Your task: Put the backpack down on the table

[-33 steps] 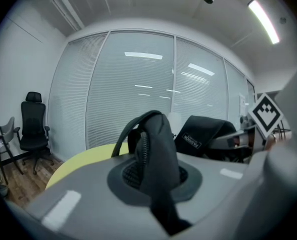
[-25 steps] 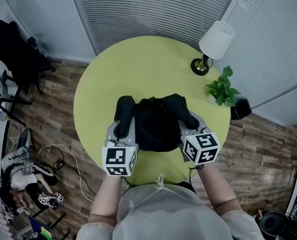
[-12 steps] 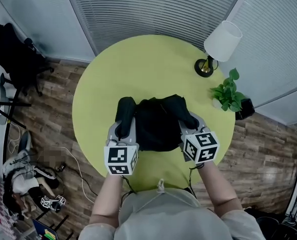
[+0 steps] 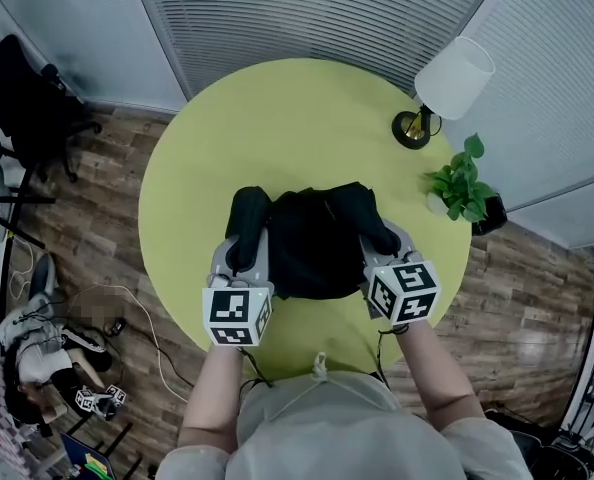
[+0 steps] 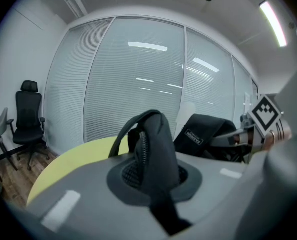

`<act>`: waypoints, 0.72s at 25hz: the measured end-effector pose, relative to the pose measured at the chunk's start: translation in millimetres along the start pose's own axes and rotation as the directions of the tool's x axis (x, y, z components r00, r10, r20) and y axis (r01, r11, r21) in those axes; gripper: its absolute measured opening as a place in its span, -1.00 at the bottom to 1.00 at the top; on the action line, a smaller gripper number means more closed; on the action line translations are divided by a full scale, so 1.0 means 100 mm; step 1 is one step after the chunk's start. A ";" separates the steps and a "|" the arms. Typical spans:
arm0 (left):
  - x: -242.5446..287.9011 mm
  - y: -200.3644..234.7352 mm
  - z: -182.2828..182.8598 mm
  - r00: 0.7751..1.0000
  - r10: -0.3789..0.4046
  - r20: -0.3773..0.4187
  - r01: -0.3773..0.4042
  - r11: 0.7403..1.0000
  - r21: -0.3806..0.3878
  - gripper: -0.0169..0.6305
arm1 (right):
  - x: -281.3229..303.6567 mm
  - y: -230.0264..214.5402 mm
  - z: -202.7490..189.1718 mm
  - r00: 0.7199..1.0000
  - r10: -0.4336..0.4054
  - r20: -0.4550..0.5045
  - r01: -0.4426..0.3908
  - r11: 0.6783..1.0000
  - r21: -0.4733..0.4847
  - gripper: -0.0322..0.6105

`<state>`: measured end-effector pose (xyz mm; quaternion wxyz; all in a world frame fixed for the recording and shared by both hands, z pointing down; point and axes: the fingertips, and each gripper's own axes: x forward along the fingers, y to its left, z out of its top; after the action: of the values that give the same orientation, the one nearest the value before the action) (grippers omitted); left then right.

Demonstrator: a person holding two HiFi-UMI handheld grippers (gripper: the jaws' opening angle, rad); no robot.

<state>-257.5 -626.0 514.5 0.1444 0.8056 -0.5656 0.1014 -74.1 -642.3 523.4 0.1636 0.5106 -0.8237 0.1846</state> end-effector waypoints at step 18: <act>0.00 0.12 -0.34 0.997 0.067 -0.023 -0.068 0.997 -0.047 -0.70 | 0.05 -0.07 -0.35 0.995 -0.093 -0.031 0.090 0.992 -0.083 -0.12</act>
<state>-268.4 -617.8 548.0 0.1662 0.7811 -0.5933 0.1014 -66.8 -633.0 557.5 0.2068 0.5373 -0.8034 0.1517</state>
